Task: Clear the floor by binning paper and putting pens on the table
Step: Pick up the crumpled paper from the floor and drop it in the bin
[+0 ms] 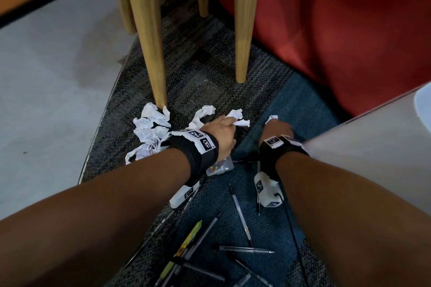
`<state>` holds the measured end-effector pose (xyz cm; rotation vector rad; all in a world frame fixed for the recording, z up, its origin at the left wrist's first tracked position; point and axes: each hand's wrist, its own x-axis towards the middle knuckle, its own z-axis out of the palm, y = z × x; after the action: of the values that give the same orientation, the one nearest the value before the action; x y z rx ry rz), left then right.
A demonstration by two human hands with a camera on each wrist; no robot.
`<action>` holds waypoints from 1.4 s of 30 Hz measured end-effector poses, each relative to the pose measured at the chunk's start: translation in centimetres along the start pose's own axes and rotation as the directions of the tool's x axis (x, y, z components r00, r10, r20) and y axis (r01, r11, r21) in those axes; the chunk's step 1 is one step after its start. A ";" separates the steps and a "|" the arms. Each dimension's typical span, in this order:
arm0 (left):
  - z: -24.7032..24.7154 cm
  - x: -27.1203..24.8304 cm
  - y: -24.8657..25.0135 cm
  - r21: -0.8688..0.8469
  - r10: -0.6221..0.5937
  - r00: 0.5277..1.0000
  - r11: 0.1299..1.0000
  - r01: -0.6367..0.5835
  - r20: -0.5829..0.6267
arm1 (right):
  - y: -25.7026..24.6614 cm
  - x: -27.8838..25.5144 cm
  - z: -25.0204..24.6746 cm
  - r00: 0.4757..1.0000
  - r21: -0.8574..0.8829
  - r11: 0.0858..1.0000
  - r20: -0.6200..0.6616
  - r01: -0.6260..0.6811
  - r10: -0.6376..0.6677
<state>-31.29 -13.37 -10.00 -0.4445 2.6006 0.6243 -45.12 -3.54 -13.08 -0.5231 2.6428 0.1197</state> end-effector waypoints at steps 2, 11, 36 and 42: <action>0.2 -0.2 -0.1 -0.011 0.012 0.999 1.000 -0.012 -0.034 | 0.4 0.2 -0.7 0.997 -0.025 0.996 -0.006 0.082 -0.082; 0.9 -2.2 0.3 -0.034 0.008 0.988 0.999 -0.014 -0.154 | 0.8 -3.7 -2.6 0.984 0.076 0.982 -0.033 0.175 -0.173; -15.0 -16.7 15.8 -0.229 0.060 0.752 0.934 -0.275 -0.656 | 9.2 -22.2 -19.4 0.770 0.611 0.525 -0.620 0.593 -0.150; -16.7 -16.3 20.9 -0.187 0.129 0.728 0.923 -0.336 -0.673 | 17.4 -22.5 -24.1 0.750 0.434 0.707 -0.628 0.557 -0.205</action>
<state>-31.05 -0.50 18.60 -0.4925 3.2800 1.1333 -42.78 16.24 18.46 -0.9955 2.7587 -1.1455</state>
